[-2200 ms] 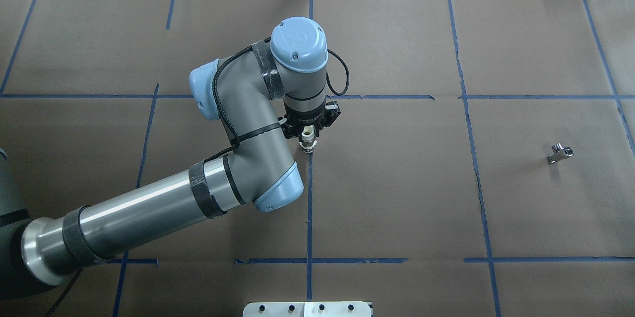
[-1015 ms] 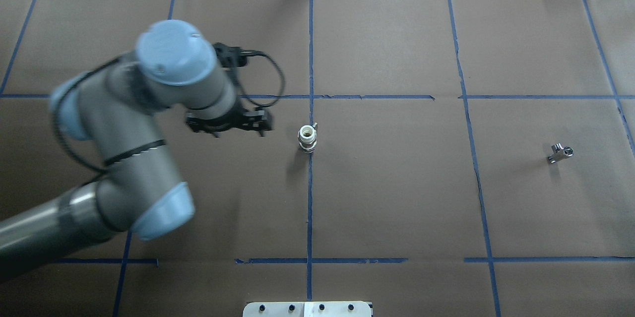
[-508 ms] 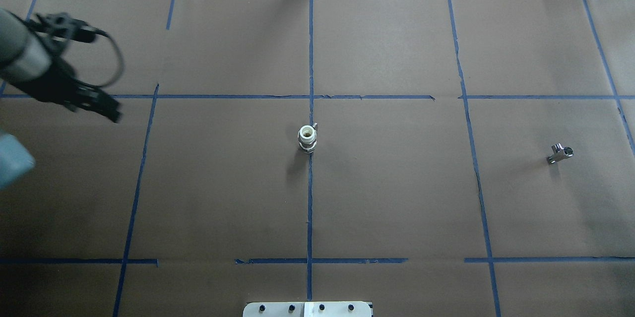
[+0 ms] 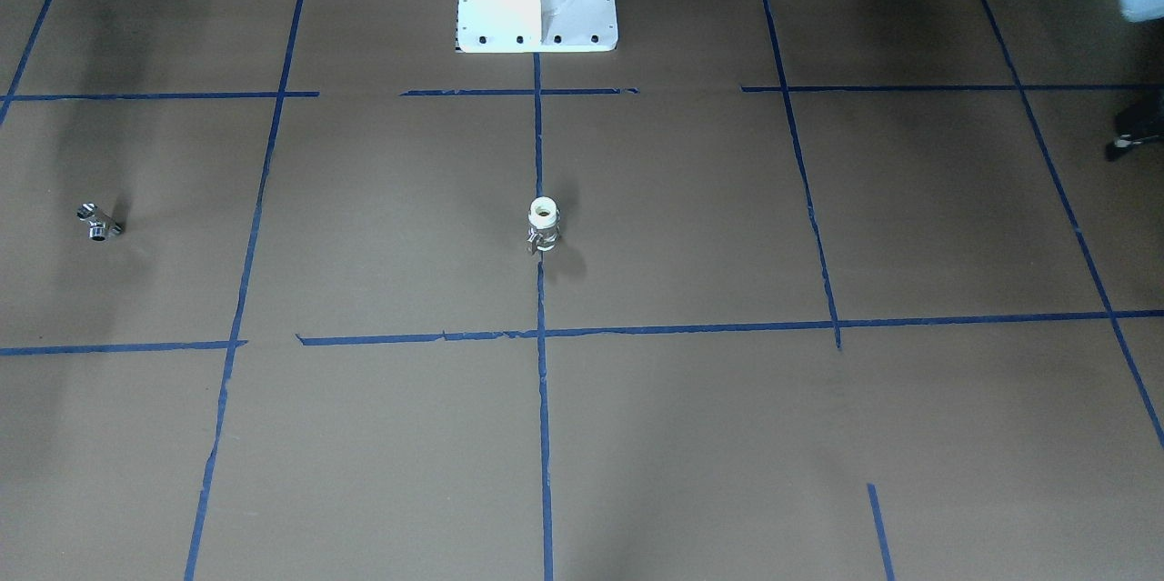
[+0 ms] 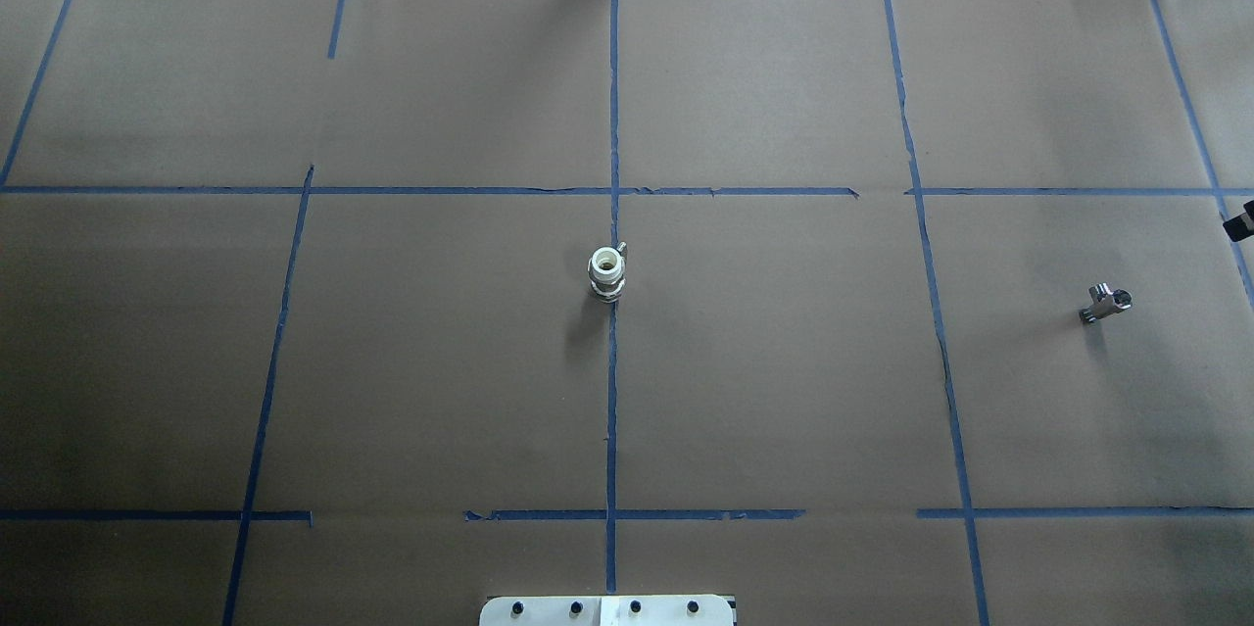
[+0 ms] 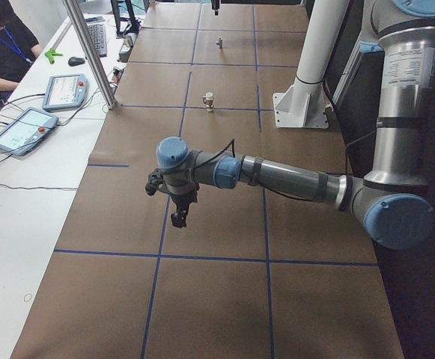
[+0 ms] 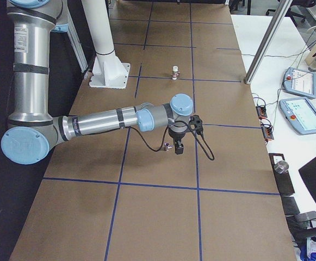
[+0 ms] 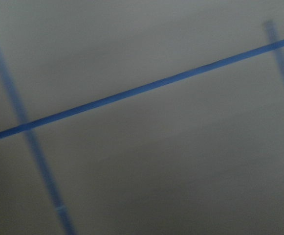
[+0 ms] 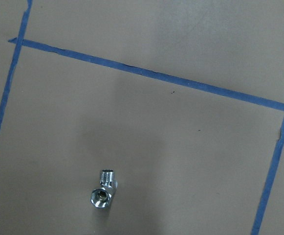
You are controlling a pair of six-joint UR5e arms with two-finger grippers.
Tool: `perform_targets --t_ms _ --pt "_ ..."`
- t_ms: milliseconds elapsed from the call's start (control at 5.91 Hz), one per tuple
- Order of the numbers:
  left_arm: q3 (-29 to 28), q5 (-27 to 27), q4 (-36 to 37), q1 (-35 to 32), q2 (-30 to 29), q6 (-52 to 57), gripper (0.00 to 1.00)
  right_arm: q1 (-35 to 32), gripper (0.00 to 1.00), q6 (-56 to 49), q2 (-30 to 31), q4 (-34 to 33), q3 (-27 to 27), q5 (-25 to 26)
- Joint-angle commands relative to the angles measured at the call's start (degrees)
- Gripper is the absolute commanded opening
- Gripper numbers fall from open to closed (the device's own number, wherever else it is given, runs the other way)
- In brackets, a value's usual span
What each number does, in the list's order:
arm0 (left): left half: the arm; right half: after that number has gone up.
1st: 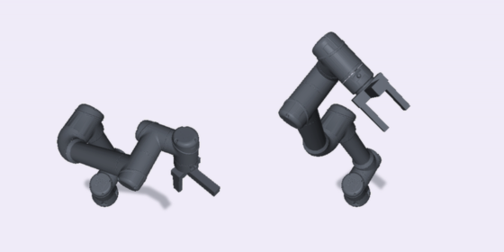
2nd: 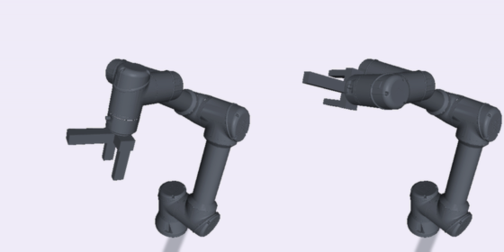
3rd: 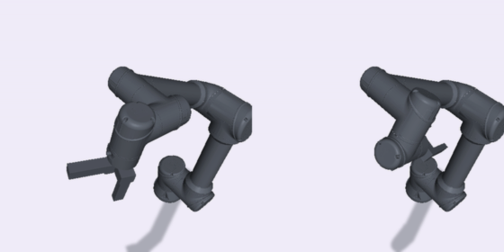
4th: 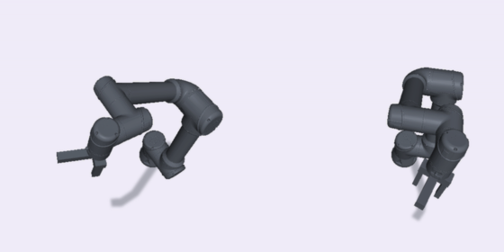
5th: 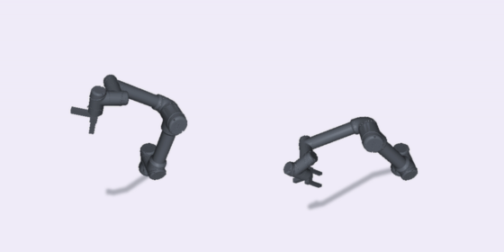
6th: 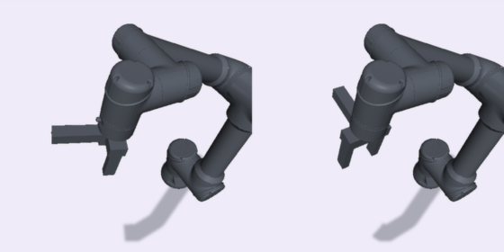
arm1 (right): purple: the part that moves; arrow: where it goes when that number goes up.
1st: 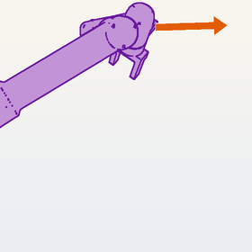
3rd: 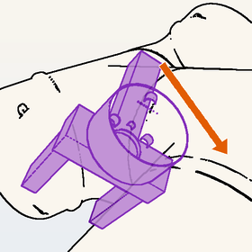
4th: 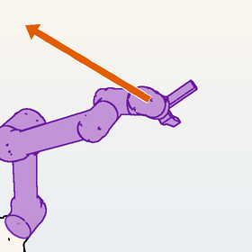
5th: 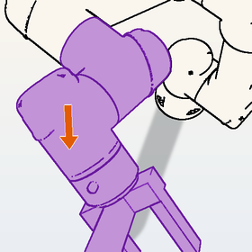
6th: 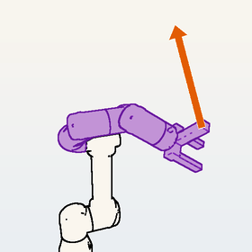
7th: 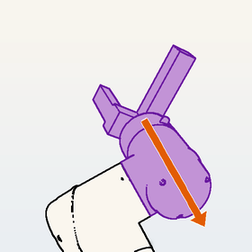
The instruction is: Assemble PPR valve and pipe with both arms
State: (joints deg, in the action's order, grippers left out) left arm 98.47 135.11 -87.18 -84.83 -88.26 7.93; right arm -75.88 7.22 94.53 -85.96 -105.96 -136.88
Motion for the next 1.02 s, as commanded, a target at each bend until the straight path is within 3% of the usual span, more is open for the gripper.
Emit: perform_targets --t_ms 0,169,508,677,846 --pt "-2.06 0.33 -2.35 -6.66 6.73 4.38 1.0 2.65 1.0 2.62 1.18 0.52 -0.91 0.03" --pt "-2.49 0.33 -5.25 -6.66 7.05 3.33 1.0 6.15 1.0 5.24 4.15 5.31 -0.57 1.43" --pt "-2.23 0.33 -5.28 -6.66 7.05 2.79 1.0 14.31 1.0 20.66 7.69 25.83 3.53 6.6" --pt "-2.14 0.33 -5.28 -6.66 7.05 2.79 1.0 18.45 1.0 25.6 7.08 31.32 5.83 9.5" --pt "-2.31 0.33 -5.28 -6.66 7.05 2.79 1.0 20.23 1.0 25.57 6.73 31.38 6.46 11.18"
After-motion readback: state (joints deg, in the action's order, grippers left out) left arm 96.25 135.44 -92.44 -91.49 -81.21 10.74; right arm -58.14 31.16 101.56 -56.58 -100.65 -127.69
